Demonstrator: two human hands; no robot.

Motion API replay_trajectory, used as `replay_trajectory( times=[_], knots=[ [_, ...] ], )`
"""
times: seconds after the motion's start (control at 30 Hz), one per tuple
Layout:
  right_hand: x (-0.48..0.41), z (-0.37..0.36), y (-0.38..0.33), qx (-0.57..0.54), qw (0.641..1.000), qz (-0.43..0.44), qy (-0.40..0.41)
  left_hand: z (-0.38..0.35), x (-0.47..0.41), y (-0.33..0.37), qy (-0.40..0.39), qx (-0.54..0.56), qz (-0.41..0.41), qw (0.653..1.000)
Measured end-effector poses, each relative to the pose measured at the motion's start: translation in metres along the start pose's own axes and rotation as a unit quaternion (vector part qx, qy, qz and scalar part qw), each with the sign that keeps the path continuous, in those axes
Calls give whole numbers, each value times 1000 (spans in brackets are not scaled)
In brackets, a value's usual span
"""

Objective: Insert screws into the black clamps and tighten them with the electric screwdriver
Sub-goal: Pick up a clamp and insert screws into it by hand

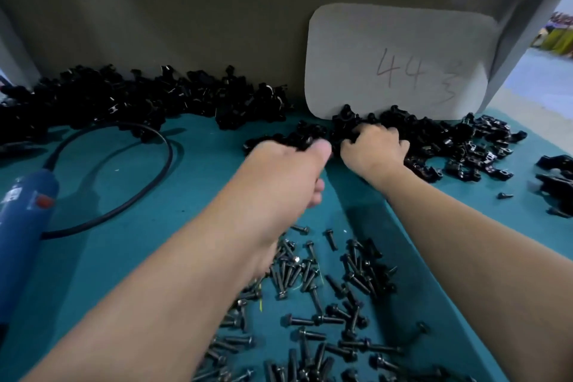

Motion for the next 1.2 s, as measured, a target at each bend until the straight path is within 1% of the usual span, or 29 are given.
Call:
replay_trajectory(
  times=[0.03,0.07,0.1,0.17,0.27,0.33,0.43,0.47,0.53,0.57,0.63,0.7,0.77,0.83,0.87,0.93,1.0,1.07,1.13,1.2],
  knots=[
    [0,1,1,-6,1000,-3,1,-10,-24,12,-4,15,-7,1000],
    [0,1,3,-12,1000,-4,2,-20,-50,18,9,44,-7,999],
    [0,2,4,-19,1000,-4,4,-36,-70,17,-10,88,13,996],
    [-1,4,6,-37,999,0,12,-59,-103,12,-21,140,30,989],
    [-3,4,7,-51,998,14,17,-78,-130,13,-30,151,43,987],
    [-3,7,6,-62,997,34,30,-86,-142,14,-35,136,31,990],
    [4,16,-4,-61,992,96,59,-89,-144,19,-42,152,10,987],
    [8,20,-9,-74,987,125,63,-90,-144,21,-43,160,4,986],
    [20,31,-16,-187,970,143,53,-86,-141,25,-42,170,-5,985],
    [27,39,-20,-250,957,138,48,-81,-135,28,-39,166,-10,985],
    [44,61,-30,-330,934,125,55,-67,-117,34,-24,147,-24,989],
    [67,78,-41,-417,903,96,41,-47,-90,40,-8,146,-45,988],
    [100,84,-55,-521,852,55,-15,-25,-52,40,2,143,-75,987],
    [143,80,-67,-602,793,8,-90,-2,-9,34,24,73,-112,991],
    [167,77,-72,-626,770,-10,-120,9,13,27,37,32,-127,991],
    [209,75,-81,-658,735,-29,-157,30,57,10,64,2,-146,987],
    [246,71,-88,-696,693,-37,-185,45,98,-4,72,8,-175,982],
    [279,64,-95,-719,660,-46,-212,56,127,-21,77,5,-196,978],
    [302,52,-103,-731,635,-58,-243,66,145,-41,70,4,-198,978],
    [323,36,-111,-747,593,-86,-287,73,153,-60,58,9,-191,980]
  ],
)
Point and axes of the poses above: each hand's wrist, its own x-axis away from the middle knuckle, its own z-axis out of the back of the hand, y = z × x, the point moved 9 cm from there along -x, towards the middle knuckle, and after that the axes turned 14 degrees about -x, right-handed, at the moved point
